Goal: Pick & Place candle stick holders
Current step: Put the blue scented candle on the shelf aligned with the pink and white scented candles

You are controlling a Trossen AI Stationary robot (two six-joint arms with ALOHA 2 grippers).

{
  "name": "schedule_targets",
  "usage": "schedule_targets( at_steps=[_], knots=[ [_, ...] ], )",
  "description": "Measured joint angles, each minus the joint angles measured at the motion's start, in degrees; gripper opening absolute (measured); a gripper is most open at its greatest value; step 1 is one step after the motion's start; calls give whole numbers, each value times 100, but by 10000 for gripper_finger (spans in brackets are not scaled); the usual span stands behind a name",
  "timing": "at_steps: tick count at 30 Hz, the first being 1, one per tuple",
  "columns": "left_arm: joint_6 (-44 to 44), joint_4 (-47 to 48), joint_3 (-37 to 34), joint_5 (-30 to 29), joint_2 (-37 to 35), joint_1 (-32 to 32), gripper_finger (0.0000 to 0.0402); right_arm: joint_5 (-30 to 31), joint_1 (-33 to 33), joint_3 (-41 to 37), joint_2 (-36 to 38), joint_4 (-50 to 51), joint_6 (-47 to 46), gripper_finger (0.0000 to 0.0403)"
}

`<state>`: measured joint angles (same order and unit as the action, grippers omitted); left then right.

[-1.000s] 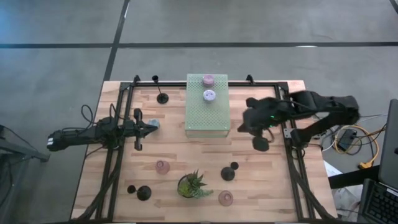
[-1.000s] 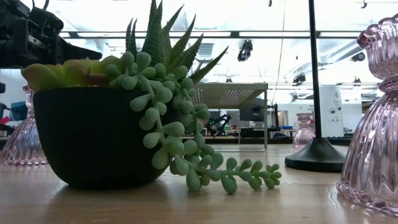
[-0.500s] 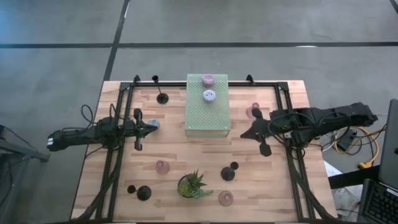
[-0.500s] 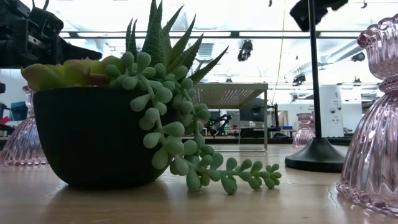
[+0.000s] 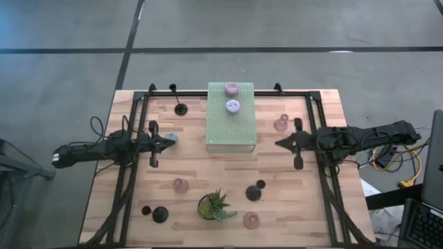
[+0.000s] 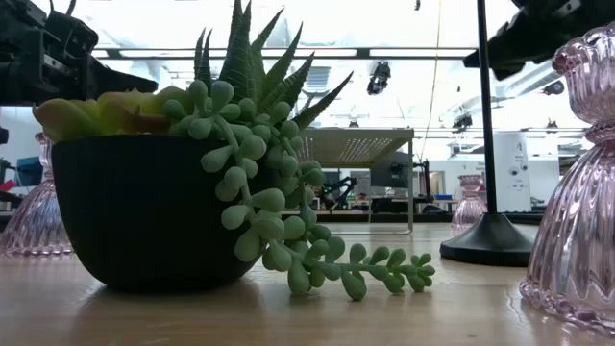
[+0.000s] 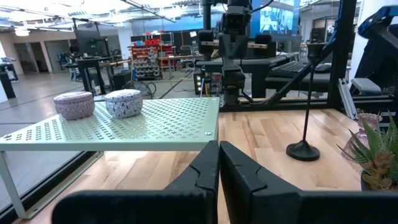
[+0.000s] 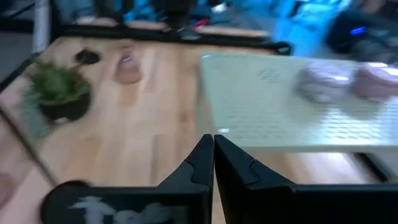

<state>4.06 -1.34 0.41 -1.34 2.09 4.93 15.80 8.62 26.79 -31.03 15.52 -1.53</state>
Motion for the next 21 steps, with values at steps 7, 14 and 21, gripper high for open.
schedule_targets(
  at_steps=[7,14,21],
  knots=[
    [0,0,0,-1,0,0,19,1152,0,-478,1042,12,-107,8],
    [0,0,1,-1,0,1,19,1591,0,-924,1889,16,-126,8],
    [1,-1,2,-1,0,0,19,1586,0,-1277,2166,27,-129,8]
  ],
)
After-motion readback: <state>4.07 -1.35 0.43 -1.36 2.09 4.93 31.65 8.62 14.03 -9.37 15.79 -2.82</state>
